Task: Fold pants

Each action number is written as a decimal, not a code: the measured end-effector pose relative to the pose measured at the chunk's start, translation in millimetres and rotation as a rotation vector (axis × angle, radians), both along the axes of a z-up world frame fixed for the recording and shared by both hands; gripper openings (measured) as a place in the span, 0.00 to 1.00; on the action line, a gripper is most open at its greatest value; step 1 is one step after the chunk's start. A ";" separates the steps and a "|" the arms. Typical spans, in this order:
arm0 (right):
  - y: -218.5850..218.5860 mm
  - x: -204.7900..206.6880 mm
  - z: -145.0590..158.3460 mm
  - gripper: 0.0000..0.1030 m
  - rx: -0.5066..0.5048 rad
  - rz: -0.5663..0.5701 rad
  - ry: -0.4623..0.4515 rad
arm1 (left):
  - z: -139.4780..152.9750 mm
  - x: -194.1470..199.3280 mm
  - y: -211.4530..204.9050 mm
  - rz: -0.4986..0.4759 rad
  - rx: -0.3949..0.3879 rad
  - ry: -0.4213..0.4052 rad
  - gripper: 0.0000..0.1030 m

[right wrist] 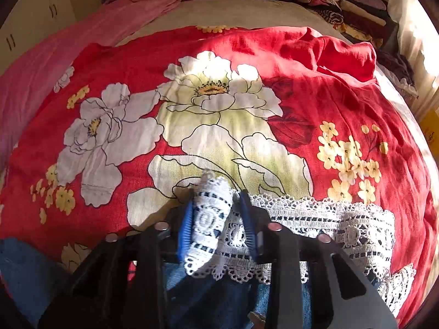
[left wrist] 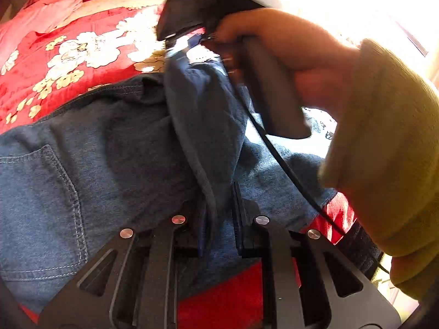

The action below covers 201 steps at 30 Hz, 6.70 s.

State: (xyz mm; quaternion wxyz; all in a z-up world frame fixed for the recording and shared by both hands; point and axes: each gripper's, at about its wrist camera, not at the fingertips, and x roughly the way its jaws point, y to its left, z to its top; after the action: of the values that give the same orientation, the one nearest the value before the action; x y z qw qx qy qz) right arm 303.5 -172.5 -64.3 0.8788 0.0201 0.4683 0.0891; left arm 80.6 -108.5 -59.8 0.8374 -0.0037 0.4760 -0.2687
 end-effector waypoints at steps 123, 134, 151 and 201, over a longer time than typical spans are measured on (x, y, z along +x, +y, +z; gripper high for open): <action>-112.0 -261.0 -16.8 0.65 0.127 0.075 0.039 | -13.4 -18.5 63.1 0.193 0.326 -0.090 0.84; -163.1 -239.7 39.7 0.71 0.147 -0.027 -0.130 | 39.4 6.1 76.7 0.241 0.216 -0.154 0.84; -220.3 -98.8 8.1 0.63 0.232 -0.128 -0.026 | 38.4 117.8 49.1 0.265 0.152 -0.090 0.84; -226.9 -226.4 25.6 0.65 0.134 -0.155 -0.147 | 48.7 64.3 74.2 0.356 0.160 -0.171 0.90</action>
State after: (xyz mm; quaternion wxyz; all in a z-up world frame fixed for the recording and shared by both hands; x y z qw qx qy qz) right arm 77.2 -399.3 -38.6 0.9117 0.1086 0.3926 0.0532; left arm 145.0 -34.3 -11.0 0.9067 0.0014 0.4146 -0.0770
